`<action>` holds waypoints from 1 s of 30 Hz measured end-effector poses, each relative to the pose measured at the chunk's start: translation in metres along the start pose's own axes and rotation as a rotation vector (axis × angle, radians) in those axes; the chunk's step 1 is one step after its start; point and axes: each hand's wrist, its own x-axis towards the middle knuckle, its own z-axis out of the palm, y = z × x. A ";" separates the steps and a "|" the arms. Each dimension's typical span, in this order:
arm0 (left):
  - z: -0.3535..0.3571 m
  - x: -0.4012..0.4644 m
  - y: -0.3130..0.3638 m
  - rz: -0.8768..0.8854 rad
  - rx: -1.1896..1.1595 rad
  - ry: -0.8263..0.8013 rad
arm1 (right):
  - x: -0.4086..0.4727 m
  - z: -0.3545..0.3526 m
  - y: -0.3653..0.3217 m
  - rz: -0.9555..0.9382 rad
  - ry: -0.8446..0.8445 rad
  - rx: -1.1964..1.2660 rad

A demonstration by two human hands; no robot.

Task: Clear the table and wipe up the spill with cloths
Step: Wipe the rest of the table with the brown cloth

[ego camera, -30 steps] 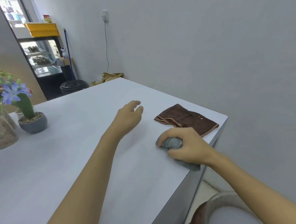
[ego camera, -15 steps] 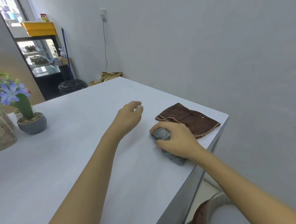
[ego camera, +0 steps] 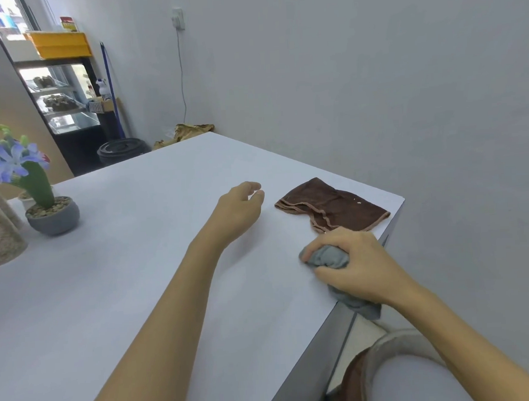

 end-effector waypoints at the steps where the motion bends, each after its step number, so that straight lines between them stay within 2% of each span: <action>1: -0.001 0.000 0.000 0.000 -0.006 0.012 | 0.003 -0.003 0.001 0.019 0.005 -0.004; 6: 0.002 -0.003 -0.001 -0.002 -0.001 -0.017 | 0.022 0.009 -0.010 0.041 0.019 -0.091; 11: 0.004 -0.004 0.002 0.010 0.024 -0.034 | -0.010 -0.002 -0.007 0.021 -0.086 0.149; 13: 0.006 -0.006 0.005 0.033 0.058 -0.057 | -0.015 -0.011 -0.002 0.084 0.007 0.388; 17: 0.019 -0.009 0.018 0.090 0.158 -0.117 | -0.018 -0.030 0.014 0.191 0.321 0.765; 24: 0.076 0.014 0.057 0.182 0.409 -0.198 | -0.012 -0.034 0.026 0.324 0.555 0.915; 27: 0.105 0.034 0.056 0.165 0.490 -0.181 | -0.001 -0.034 0.027 0.306 0.565 0.924; 30: 0.122 0.043 0.045 0.133 0.682 -0.216 | 0.008 -0.039 0.030 0.284 0.546 0.928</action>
